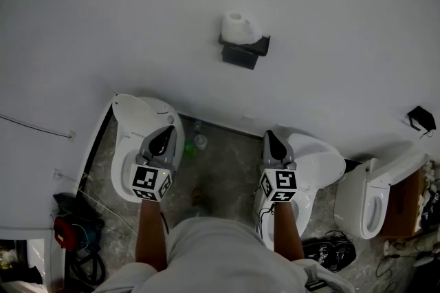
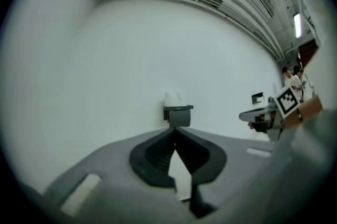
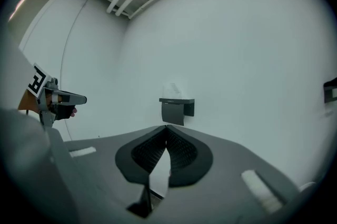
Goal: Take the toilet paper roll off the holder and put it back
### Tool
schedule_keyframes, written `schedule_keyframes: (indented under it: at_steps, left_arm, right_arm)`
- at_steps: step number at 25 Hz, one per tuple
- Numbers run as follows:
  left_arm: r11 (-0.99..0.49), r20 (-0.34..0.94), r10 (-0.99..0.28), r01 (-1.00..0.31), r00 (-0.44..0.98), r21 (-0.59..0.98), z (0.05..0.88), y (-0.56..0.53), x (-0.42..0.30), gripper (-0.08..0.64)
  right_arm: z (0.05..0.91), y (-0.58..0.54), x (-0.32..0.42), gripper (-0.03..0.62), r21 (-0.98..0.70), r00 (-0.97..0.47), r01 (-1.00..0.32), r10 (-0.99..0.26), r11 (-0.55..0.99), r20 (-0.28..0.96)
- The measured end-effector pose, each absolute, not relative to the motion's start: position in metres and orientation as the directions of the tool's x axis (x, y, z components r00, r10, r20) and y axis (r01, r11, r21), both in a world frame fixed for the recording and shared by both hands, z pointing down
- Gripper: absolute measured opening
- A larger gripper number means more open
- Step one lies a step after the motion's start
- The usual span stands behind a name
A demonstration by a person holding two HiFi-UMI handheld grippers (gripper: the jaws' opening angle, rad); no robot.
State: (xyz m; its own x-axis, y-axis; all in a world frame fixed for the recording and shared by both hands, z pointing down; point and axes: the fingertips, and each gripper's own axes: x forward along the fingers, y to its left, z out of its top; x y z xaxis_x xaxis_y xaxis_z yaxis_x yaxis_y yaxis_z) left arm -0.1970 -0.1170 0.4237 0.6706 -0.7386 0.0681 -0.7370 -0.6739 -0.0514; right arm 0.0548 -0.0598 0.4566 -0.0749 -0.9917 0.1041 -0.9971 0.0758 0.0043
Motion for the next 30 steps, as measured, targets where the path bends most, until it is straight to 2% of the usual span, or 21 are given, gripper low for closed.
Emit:
schedule_keyframes:
  at_steps: [13,30]
  left_arm:
    - [-0.753,0.056,-0.658,-0.656,0.751,-0.057,0.418,-0.208,-0.198,0.0]
    - [-0.807,0.038,-0.59,-0.588,0.806,-0.053,0.414,-0.299,-0.147,0.0]
  right_arm:
    - [0.452,-0.126,0.045,0.0,0.012,0.038,-0.999,-0.995,-0.037,0.094]
    - [0.446,-0.196,0.093,0.0,0.047,0.13,-0.991,-0.987,-0.126,0.09]
